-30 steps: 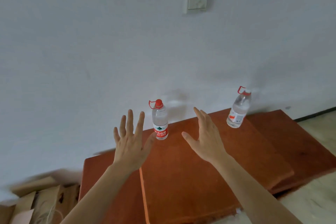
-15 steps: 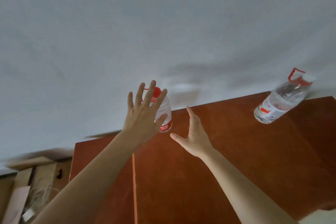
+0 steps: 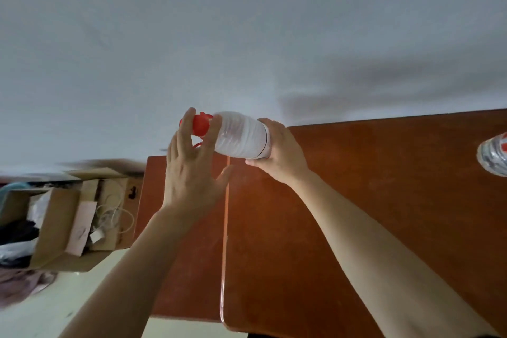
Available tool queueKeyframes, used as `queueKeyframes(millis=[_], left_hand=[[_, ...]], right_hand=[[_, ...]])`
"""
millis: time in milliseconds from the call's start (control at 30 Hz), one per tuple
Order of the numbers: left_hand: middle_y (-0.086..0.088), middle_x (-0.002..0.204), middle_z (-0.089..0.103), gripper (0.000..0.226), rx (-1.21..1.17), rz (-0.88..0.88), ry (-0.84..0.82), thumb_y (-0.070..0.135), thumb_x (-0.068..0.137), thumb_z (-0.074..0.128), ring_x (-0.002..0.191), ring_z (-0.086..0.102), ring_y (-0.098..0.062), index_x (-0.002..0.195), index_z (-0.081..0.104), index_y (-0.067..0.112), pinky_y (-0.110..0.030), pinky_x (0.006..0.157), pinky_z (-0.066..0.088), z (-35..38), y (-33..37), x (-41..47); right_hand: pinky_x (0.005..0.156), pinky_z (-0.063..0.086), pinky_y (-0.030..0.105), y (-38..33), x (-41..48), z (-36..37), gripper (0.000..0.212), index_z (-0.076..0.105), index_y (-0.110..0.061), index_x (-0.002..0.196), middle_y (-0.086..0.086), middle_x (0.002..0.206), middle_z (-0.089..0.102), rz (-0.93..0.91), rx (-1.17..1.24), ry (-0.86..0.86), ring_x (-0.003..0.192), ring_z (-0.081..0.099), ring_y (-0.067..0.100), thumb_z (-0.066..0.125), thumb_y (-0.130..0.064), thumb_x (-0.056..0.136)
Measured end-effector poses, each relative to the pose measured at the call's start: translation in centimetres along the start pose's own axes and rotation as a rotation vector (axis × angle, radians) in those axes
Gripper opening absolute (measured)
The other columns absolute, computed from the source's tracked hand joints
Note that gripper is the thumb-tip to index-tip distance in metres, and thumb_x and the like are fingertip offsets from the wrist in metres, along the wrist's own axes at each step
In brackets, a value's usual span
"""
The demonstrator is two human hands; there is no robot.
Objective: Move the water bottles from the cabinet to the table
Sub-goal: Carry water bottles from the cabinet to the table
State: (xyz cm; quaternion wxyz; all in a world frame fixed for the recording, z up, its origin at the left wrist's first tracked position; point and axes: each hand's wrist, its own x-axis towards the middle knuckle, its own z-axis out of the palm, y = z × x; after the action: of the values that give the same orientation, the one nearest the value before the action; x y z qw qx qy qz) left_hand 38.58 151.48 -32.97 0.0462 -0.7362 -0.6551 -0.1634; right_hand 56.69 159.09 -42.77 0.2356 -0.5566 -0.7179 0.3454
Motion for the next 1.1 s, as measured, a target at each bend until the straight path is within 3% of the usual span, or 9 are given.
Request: queueKeyframes(millis=[267,400,500,600,667,733,800,900,1100], left_hand=[[-0.019,0.128,0.057,0.081,0.134,-0.117,-0.130,0.029,0.067,0.091,0.124,0.050,-0.042,0.139,0.057,0.021,-0.066,0.107,0.035,2.2,-1.2,-4.3],[-0.013,0.118,0.064,0.072,0.083,-0.106,-0.357,0.018,0.067,0.091,0.111,0.060,-0.037,0.132,0.063,0.023,-0.064,0.108,0.038,5.4,1.7,-7.1],[-0.007,0.109,0.065,0.049,0.018,-0.017,-0.375,0.022,0.077,0.087,0.106,0.062,-0.032,0.121,0.067,0.027,-0.061,0.104,0.042,7.6,3.4,-8.9],[-0.010,0.134,0.057,0.070,-0.095,0.144,-0.443,0.023,0.077,0.085,0.130,0.051,-0.036,0.136,0.049,0.032,-0.064,0.113,0.033,9.2,5.0,-9.6],[-0.010,0.160,0.030,0.092,-0.065,0.264,-0.619,0.033,0.083,0.078,0.151,0.021,-0.037,0.153,0.018,0.040,-0.066,0.120,0.012,10.0,6.1,-9.5],[-0.008,0.169,0.003,0.108,-0.001,0.341,-0.740,0.045,0.087,0.073,0.154,-0.001,-0.039,0.154,-0.012,0.044,-0.068,0.120,-0.001,11.1,6.7,-9.4],[-0.007,0.169,-0.005,0.120,0.030,0.312,-0.762,0.049,0.084,0.074,0.153,-0.006,-0.044,0.149,-0.026,0.048,-0.072,0.115,-0.008,12.2,7.3,-9.3],[-0.009,0.168,0.002,0.119,0.075,0.192,-0.745,0.050,0.084,0.074,0.151,0.000,-0.049,0.146,-0.027,0.054,-0.078,0.109,-0.008,13.3,8.3,-8.6],[-0.005,0.151,0.034,0.096,0.122,0.152,-0.724,0.044,0.085,0.074,0.142,0.027,-0.043,0.148,0.001,0.051,-0.078,0.111,0.007,13.9,8.8,-8.3]], right_hand=[[0.107,0.043,0.046,0.8,-4.6,-0.3,0.081,0.043,-0.033,0.137,-0.005,0.130,0.058,-0.031,-0.491,-0.064,0.122,0.053,0.022,0.081,-0.060,0.071],[0.113,0.037,0.056,3.7,-10.1,-1.8,0.083,0.038,-0.038,0.138,-0.004,0.130,0.056,0.086,-0.632,-0.171,0.124,0.052,0.025,0.077,-0.067,0.071],[0.115,0.034,0.057,5.4,-14.2,-2.4,0.087,0.033,-0.040,0.141,-0.004,0.134,0.054,0.204,-0.681,-0.224,0.127,0.052,0.023,0.071,-0.076,0.071],[0.117,0.031,0.057,6.3,-17.0,-2.6,0.087,0.031,-0.041,0.143,-0.003,0.138,0.051,0.255,-0.681,-0.206,0.131,0.049,0.023,0.069,-0.076,0.073],[0.118,0.028,0.058,6.5,-18.1,-2.7,0.090,0.029,-0.039,0.145,0.002,0.141,0.050,0.254,-0.695,-0.209,0.133,0.048,0.027,0.072,-0.072,0.074],[0.119,0.025,0.062,6.5,-18.7,-2.6,0.096,0.024,-0.038,0.149,0.007,0.145,0.046,0.243,-0.723,-0.222,0.137,0.045,0.030,0.078,-0.065,0.074],[0.120,0.017,0.067,6.5,-18.9,-2.5,0.104,0.014,-0.039,0.153,0.009,0.152,0.039,0.270,-0.766,-0.256,0.144,0.036,0.034,0.082,-0.054,0.076],[0.117,0.011,0.070,6.5,-18.1,-2.5,0.114,0.005,-0.038,0.155,0.011,0.157,0.034,0.358,-0.811,-0.255,0.148,0.029,0.039,0.085,-0.050,0.074],[0.115,0.027,0.064,6.8,-17.4,-2.6,0.106,0.016,-0.036,0.148,0.010,0.143,0.046,0.358,-0.786,-0.253,0.134,0.043,0.034,0.087,-0.045,0.070]])
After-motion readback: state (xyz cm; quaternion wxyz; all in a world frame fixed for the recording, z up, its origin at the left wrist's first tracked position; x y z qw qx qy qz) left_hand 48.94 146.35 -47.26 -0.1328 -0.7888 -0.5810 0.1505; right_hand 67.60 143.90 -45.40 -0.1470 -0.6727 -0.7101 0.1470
